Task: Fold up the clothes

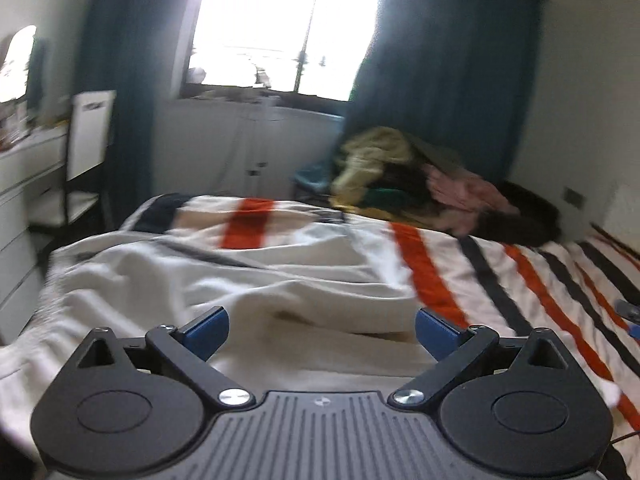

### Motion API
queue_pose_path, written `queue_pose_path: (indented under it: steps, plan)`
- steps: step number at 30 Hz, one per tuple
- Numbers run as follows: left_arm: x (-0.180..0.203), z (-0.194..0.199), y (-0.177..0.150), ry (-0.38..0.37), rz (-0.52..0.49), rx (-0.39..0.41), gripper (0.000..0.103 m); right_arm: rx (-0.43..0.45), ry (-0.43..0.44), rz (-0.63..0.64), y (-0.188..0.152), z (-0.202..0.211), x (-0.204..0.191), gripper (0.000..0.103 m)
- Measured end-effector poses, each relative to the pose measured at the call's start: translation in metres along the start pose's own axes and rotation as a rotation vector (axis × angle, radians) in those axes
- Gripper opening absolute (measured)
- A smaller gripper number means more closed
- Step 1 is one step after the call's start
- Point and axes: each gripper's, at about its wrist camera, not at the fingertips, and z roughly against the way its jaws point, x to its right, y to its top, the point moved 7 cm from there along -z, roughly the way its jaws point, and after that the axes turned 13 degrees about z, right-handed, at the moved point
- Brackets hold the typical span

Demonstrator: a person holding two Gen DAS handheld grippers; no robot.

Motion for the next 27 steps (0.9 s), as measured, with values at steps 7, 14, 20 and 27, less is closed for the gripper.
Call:
queue_pose_path:
  steps: [7, 14, 20, 27]
  plan:
    - [0.06, -0.045, -0.037, -0.069, -0.133, 0.002, 0.102, 0.039, 0.083, 0.053, -0.013, 0.0, -0.05, 0.082]
    - [0.029, -0.074, -0.076, -0.026, -0.148, -0.036, 0.102, -0.002, 0.099, 0.111, -0.039, -0.019, -0.081, 0.082]
    - [0.015, -0.078, -0.077, -0.016, -0.106, -0.038, 0.102, 0.011, 0.065, 0.162, -0.044, -0.025, -0.091, 0.082]
    - [0.016, -0.066, -0.074, -0.057, -0.064, -0.011, 0.103, 0.007, 0.048, 0.176, -0.047, -0.027, -0.091, 0.082]
